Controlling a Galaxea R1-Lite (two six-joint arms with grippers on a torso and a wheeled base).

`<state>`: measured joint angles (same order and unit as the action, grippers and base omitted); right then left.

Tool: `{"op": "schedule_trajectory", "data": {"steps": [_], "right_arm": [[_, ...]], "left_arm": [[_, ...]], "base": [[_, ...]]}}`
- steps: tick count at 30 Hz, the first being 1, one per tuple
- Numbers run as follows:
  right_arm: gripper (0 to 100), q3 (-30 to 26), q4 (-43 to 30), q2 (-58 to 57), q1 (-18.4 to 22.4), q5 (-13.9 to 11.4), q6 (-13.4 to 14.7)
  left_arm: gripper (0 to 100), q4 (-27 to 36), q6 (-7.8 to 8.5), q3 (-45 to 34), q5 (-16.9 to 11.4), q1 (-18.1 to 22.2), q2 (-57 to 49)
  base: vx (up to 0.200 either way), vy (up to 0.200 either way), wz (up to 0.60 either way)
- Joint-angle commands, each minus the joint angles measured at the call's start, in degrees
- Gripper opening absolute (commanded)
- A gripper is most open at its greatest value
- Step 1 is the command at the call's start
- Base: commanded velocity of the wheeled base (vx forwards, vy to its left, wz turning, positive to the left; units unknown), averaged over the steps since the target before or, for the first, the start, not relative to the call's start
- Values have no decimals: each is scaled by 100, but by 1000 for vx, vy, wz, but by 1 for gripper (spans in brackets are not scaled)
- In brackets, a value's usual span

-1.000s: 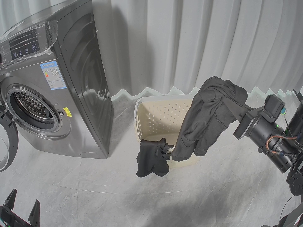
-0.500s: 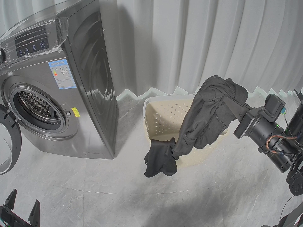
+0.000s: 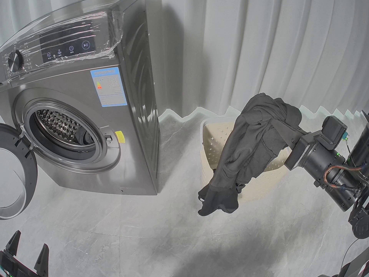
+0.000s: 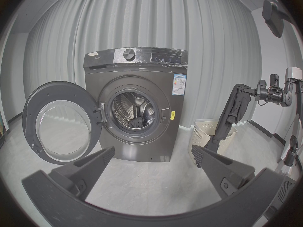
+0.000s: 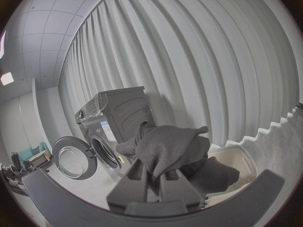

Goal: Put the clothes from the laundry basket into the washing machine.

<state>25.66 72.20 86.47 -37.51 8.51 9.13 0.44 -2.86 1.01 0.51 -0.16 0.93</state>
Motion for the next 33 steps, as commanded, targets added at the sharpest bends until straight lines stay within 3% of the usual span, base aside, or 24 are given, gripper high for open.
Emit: {"op": "schedule_trajectory", "data": {"steps": [1, 16, 28, 33], "right_arm": [[0, -9, 4, -7, -2, 2, 1], [0, -79, 30, -25, -90, -42, -8], [0, -158, 30, -7, -151, -69, 1], [0, -158, 30, 2, -151, -60, 10]], "left_arm": [[100, 0, -4, -84, 2, -2, -84], [100, 0, -4, -84, 2, -2, -84], [100, 0, -4, -84, 2, -2, -84], [100, 0, -4, -84, 2, -2, -84]], "base": [[0, 200, 0], [0, 200, 0], [0, 0, 0], [-200, 0, 0]]}}
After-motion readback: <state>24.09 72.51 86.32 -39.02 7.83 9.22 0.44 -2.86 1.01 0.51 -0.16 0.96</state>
